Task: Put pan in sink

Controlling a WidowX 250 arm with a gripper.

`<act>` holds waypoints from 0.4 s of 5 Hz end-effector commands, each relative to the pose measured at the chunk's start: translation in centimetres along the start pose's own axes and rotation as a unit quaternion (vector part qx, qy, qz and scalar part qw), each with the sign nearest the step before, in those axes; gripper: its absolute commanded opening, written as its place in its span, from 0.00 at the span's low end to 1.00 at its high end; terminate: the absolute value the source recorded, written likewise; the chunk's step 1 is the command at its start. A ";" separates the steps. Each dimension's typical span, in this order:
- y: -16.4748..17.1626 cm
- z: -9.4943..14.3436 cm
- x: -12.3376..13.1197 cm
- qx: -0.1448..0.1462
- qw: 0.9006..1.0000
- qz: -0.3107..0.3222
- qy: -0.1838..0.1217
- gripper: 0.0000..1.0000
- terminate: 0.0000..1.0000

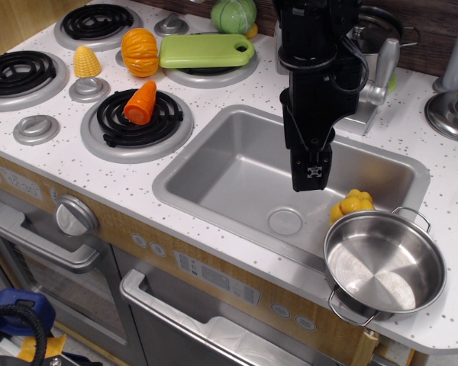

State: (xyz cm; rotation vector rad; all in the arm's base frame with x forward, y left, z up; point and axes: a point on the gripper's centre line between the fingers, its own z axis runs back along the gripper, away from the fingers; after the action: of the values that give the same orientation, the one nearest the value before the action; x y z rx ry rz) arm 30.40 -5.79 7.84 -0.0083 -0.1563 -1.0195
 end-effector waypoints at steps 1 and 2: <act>0.0 0.0 0.0 0.000 1.000 0.000 0.000 1.00 0.00; -0.8 0.9 1.1 -0.009 0.999 0.036 0.001 1.00 0.00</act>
State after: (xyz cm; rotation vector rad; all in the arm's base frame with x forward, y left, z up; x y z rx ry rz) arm 29.56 -7.88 7.12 -0.0391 -0.1203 -0.8878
